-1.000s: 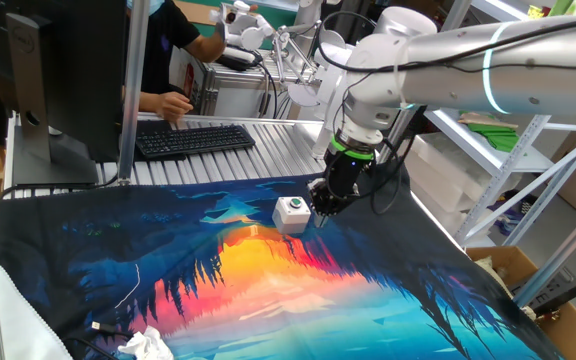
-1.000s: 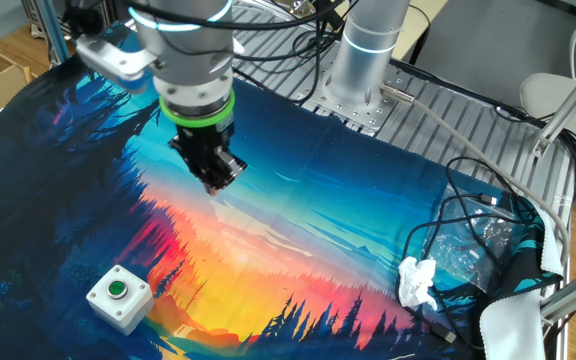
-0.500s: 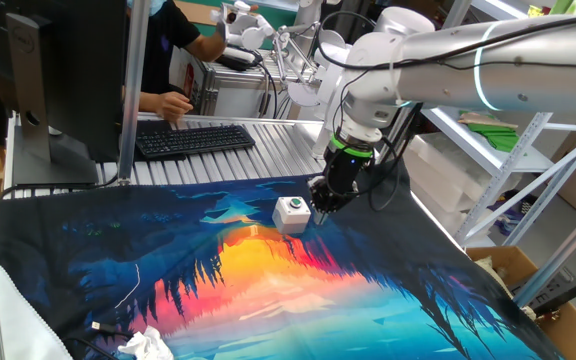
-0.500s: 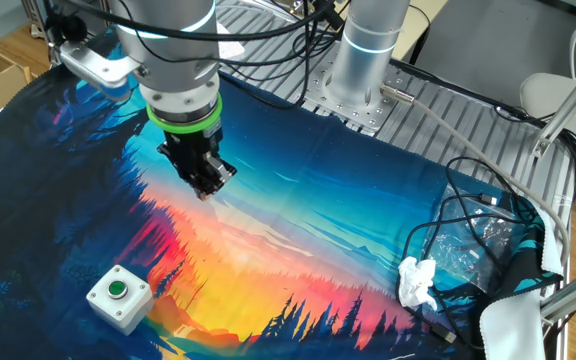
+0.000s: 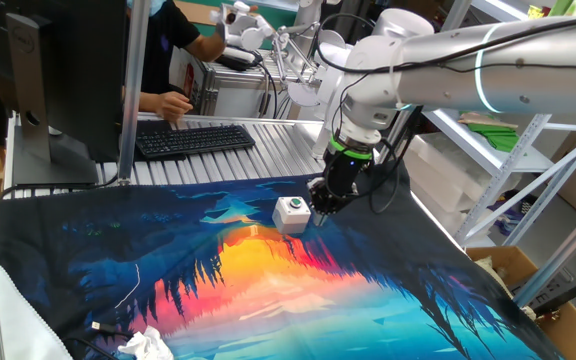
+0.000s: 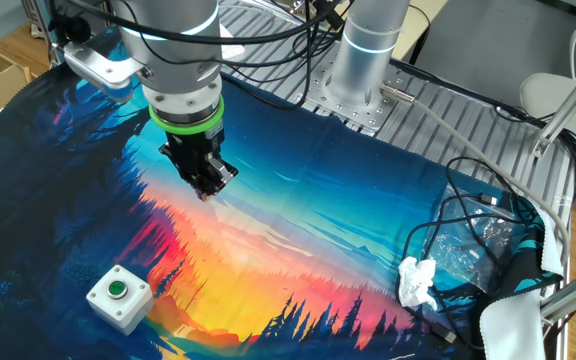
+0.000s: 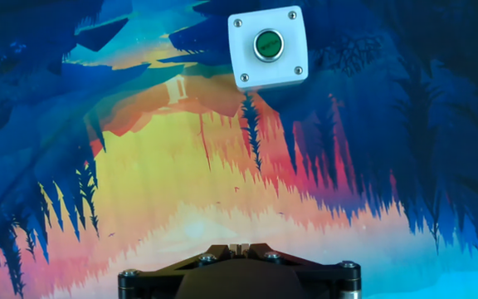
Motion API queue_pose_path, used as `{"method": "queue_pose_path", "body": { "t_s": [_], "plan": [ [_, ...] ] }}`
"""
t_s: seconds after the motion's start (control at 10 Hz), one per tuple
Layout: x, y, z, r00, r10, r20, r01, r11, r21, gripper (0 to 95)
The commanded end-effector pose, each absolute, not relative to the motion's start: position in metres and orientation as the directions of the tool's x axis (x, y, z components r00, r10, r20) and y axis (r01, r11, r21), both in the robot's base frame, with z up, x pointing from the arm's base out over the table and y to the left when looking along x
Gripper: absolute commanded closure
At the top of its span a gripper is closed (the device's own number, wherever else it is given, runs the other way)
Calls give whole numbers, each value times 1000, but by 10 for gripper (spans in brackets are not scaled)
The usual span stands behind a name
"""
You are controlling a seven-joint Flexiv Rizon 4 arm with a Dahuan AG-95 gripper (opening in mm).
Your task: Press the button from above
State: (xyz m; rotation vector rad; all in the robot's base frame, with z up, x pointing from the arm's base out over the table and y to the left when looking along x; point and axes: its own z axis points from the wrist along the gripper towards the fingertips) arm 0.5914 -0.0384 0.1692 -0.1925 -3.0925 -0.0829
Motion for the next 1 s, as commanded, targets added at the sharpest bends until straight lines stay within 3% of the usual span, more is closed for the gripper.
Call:
{"method": "queue_pose_path", "body": {
  "t_s": [0.1,1.0],
  "plan": [
    [591,-38,168,-991,128,46,130,990,50,950],
    [595,-38,157,-990,133,49,135,989,52,950]
  ]
}}
